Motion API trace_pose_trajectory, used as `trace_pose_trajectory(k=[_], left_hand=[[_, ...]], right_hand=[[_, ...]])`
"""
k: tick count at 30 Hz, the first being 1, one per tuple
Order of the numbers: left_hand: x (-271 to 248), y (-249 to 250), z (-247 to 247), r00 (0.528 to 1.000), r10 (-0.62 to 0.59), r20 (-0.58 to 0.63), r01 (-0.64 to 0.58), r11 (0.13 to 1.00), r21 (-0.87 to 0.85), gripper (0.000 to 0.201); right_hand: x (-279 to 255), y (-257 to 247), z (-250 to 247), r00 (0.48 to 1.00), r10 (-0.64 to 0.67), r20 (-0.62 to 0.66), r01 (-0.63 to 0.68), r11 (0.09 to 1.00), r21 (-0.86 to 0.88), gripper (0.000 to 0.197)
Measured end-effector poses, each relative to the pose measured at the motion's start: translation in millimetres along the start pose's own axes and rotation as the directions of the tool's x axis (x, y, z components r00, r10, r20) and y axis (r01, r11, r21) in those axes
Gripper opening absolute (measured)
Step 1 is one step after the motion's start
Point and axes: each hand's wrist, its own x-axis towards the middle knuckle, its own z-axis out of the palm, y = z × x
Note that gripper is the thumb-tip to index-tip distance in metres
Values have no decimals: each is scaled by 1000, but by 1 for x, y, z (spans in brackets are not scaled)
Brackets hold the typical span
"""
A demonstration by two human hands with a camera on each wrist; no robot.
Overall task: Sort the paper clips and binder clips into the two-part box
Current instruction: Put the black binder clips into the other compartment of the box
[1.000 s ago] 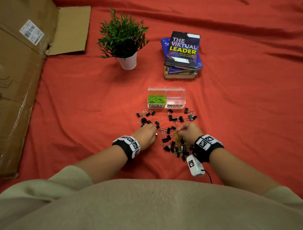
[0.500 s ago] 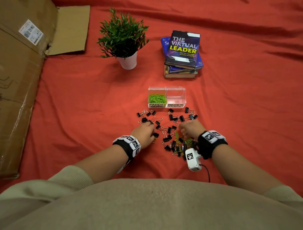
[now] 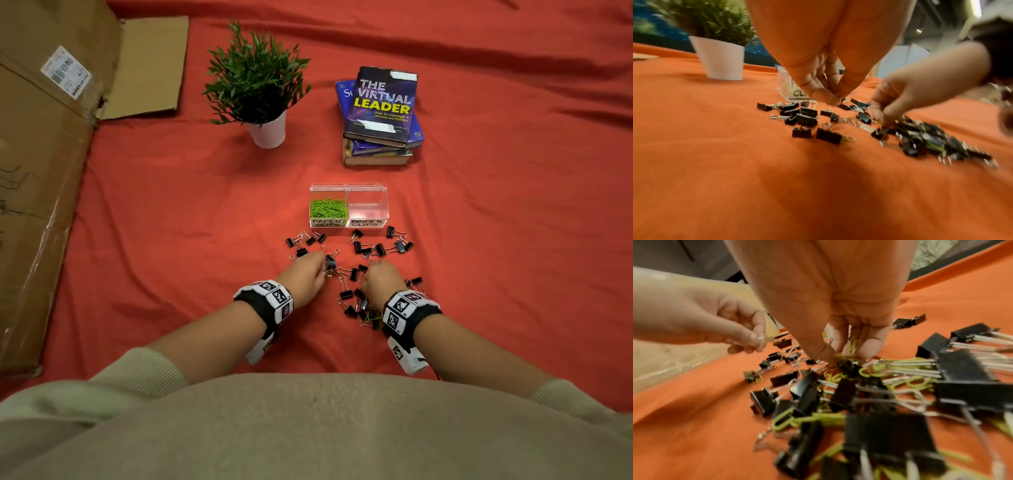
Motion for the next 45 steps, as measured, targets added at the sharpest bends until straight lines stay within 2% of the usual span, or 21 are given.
trace_pose_trajectory(k=[3, 7, 9, 12, 15, 17, 18, 19, 20, 21, 22, 23, 24, 25, 26, 27, 33, 36, 39, 42, 45], left_hand=[[4, -2, -9, 993, -113, -36, 103, 972, -213, 13], [12, -3, -15, 979, -202, -24, 179, 911, -371, 28], [14, -1, -17, 973, -231, 1, 208, 875, -437, 29], [15, 2, -16, 953, -299, 55, 284, 812, -511, 31], [15, 1, -12, 922, -347, 169, 380, 736, -561, 29], [16, 4, -9, 898, -370, 239, 437, 678, -591, 23], [17, 6, -7, 888, -377, 264, 458, 672, -582, 25], [17, 7, -4, 891, -375, 258, 454, 707, -541, 27], [17, 8, -1, 907, -355, 227, 421, 782, -460, 27], [16, 7, 2, 930, -316, 189, 364, 865, -345, 23], [15, 6, 4, 951, -264, 164, 293, 936, -195, 18], [14, 3, 6, 963, -208, 173, 216, 976, -33, 11], [13, 1, 7, 964, -160, 211, 141, 985, 104, 6], [13, -3, 9, 961, -121, 247, 67, 974, 217, 13], [13, -6, 10, 953, -104, 283, 14, 953, 304, 22], [14, -8, 12, 952, -91, 294, -22, 933, 360, 28], [13, -10, 18, 941, -34, 336, -166, 819, 549, 34], [13, -12, 20, 940, -3, 341, -216, 768, 603, 40], [11, -10, 20, 949, 25, 315, -228, 744, 628, 35], [9, -7, 20, 952, 43, 305, -243, 711, 660, 30], [8, -8, 20, 947, 28, 319, -250, 687, 682, 30]], right_hand=[[1, 7, 7, 999, -43, -21, 44, 998, 33, 30], [5, 13, 2, 998, 52, 16, -55, 962, 268, 19], [2, 19, -4, 995, 79, 55, -95, 903, 418, 17], [-5, 30, -18, 990, 94, 103, -139, 704, 697, 18], [-6, 37, -30, 973, 76, 219, -232, 332, 914, 22], [-7, 36, -36, 966, 76, 245, -254, 131, 958, 21], [-7, 35, -37, 964, 76, 253, -259, 79, 963, 19], [-7, 35, -37, 964, 72, 257, -261, 52, 964, 16], [-5, 35, -35, 963, 73, 259, -265, 72, 962, 14], [-4, 35, -33, 963, 85, 257, -268, 148, 952, 13], [-1, 34, -31, 963, 109, 247, -269, 300, 915, 13], [1, 34, -27, 967, 133, 217, -255, 493, 832, 14], [3, 32, -24, 975, 148, 165, -221, 683, 696, 16], [3, 30, -20, 984, 145, 106, -179, 824, 538, 20], [3, 27, -17, 989, 132, 66, -148, 905, 399, 22], [3, 24, -15, 992, 118, 46, -127, 945, 302, 20], [2, 6, -5, 995, 70, 70, -76, 993, 90, 12], [2, 2, -5, 994, 61, 92, -68, 995, 77, 8], [1, 3, -3, 996, 46, 71, -52, 994, 94, 6], [-3, 5, 4, 1000, 24, 12, -25, 995, 101, 26], [-4, 7, 5, 1000, 18, 12, -19, 993, 115, 32]])
